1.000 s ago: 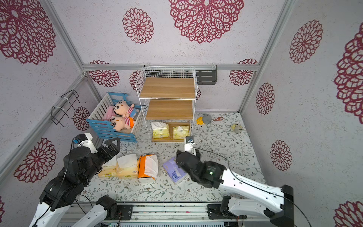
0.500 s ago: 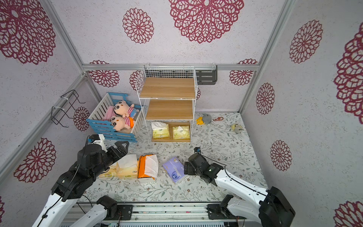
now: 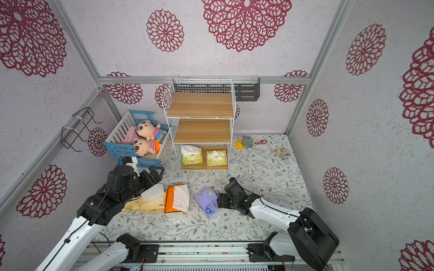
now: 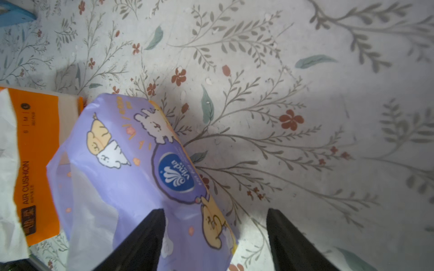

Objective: Remove the tissue boxes from the shelf
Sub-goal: Adjust the box of tissues at the center of the board.

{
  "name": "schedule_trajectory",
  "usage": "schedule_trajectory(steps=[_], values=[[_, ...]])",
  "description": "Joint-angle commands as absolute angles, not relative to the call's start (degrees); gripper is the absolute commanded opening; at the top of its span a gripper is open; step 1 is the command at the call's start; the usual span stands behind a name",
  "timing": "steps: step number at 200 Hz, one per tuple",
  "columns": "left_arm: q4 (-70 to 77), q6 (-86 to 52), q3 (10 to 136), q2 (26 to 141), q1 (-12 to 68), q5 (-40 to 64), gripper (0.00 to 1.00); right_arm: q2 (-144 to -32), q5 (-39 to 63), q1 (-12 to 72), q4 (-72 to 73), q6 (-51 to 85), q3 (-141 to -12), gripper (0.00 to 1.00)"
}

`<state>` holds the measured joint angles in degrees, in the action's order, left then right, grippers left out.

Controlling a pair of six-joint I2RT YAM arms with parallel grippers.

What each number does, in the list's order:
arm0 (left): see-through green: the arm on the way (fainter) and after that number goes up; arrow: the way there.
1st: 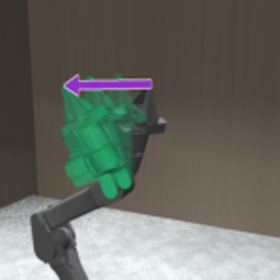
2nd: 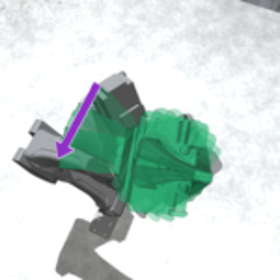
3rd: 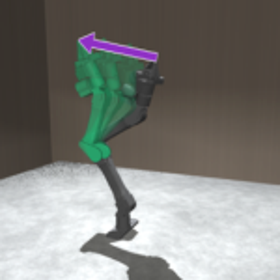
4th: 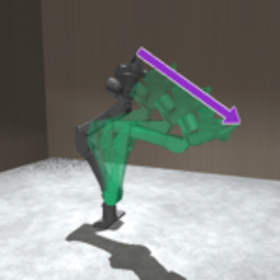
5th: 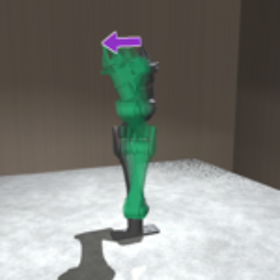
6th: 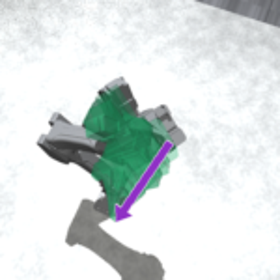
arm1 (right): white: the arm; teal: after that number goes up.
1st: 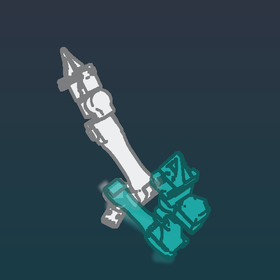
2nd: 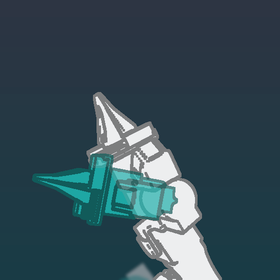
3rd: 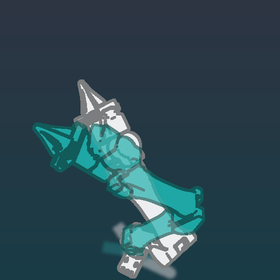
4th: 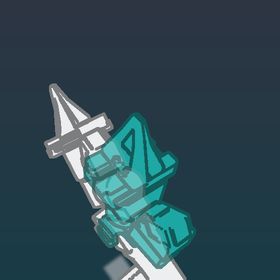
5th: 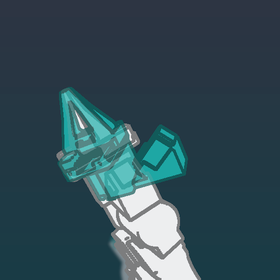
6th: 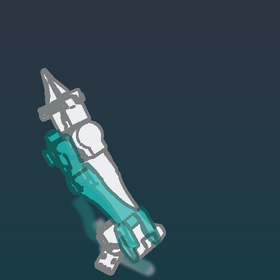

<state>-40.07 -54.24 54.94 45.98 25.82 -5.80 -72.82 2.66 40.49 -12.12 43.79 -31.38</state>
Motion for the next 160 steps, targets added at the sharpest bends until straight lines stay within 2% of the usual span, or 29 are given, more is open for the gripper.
schedule_trajectory(steps=[1,32,61,128,160], values=[[-39.18,-54.13,55.22,44.82,26.21,-7.25,0.97,-68.2,4.47,41.12,-9.91,47.85,-29.49,0.73],[-39.14,-53.78,55.5,43.86,26.24,-7.95,0.97,-63.56,5.21,43.32,-8.44,52.31,-26.86,0.68],[-39.1,-53.62,56.07,44.43,26.25,-8.33,0.97,-64.54,4.06,46.9,-4.74,55.22,-25.72,0.67],[-39.29,-53.0,56.69,44.57,26.24,-8.66,0.97,-70.68,1.55,56.44,-1.83,59.94,-33.57,0.68],[-39.2,-52.73,56.91,44.6,26.26,-8.71,0.97,-68.54,-2.5,57.0,-8.03,57.97,-37.69,0.69]])
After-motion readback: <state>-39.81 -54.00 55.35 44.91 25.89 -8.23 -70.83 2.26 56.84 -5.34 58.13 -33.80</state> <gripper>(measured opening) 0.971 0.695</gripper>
